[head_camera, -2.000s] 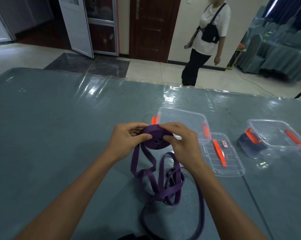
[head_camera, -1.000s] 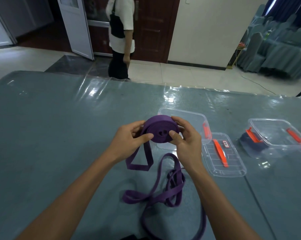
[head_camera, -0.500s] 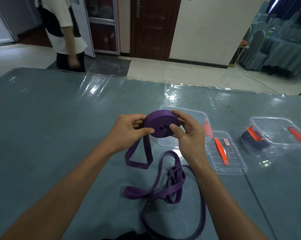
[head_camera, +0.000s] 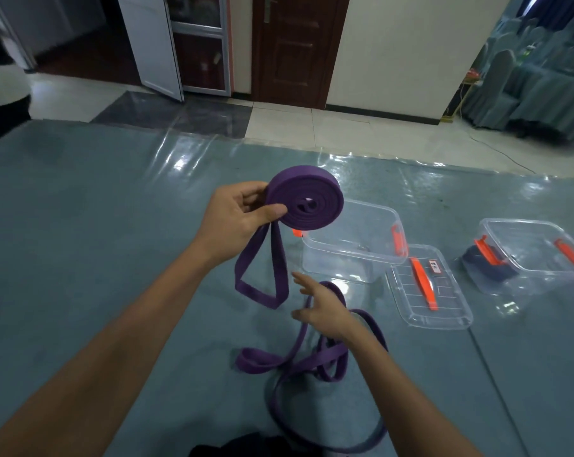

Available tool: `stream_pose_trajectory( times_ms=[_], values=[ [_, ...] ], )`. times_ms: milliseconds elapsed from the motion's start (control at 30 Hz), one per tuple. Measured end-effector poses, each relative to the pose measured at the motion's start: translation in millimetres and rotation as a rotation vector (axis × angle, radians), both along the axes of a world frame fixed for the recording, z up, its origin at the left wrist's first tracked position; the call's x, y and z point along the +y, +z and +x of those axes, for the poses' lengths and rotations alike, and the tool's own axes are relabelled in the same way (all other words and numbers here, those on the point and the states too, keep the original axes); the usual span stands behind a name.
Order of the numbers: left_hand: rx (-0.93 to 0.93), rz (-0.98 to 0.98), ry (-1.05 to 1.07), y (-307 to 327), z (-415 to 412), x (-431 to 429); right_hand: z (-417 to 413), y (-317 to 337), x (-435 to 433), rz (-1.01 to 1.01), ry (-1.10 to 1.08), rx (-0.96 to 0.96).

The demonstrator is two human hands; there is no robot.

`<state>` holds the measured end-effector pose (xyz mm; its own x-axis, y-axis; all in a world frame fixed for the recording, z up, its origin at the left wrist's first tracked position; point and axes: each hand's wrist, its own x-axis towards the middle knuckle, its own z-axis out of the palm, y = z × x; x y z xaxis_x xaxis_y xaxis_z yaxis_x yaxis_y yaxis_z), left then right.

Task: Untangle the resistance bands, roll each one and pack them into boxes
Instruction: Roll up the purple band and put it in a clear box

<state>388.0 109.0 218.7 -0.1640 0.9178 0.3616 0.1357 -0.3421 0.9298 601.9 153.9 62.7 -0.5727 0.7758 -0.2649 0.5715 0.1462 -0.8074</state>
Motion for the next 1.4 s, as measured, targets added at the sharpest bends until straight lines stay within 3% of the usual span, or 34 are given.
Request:
stream_pose_trajectory(
  times_ms=[200, 400, 600, 767, 1100, 1267, 1400],
  values=[
    [-0.021, 0.040, 0.024, 6.9, -9.9, 0.6, -30.6, -8.3, -5.0, 0.023, 0.063, -0.077],
    [-0.064, 0.044, 0.050, 7.6, -21.1, 3.3, -39.2, -11.1, -13.7, 0.035, 0.056, -0.030],
    [-0.060, 0.051, 0.094, 1.6, -30.6, 4.9, -26.3, -9.6, -9.0, 0.036, -0.321, 0.163],
    [-0.081, 0.041, 0.134, -3.9, -34.9, 6.1, -12.7, -12.8, -3.0, 0.035, -0.561, 0.138],
    [-0.049, 0.014, 0.103, -10.8, -31.9, 7.6, -5.6, -18.9, 2.0, 0.152, -0.340, -0.079],
    [0.022, -0.027, 0.081, -12.1, -33.1, 7.9, 3.4, -9.5, 6.9, 0.064, -0.230, -0.031],
    [0.204, -0.094, 0.107, -21.8, -33.6, 7.7, -0.7, 19.5, 10.8, 0.171, -0.276, 0.143]
  ],
)
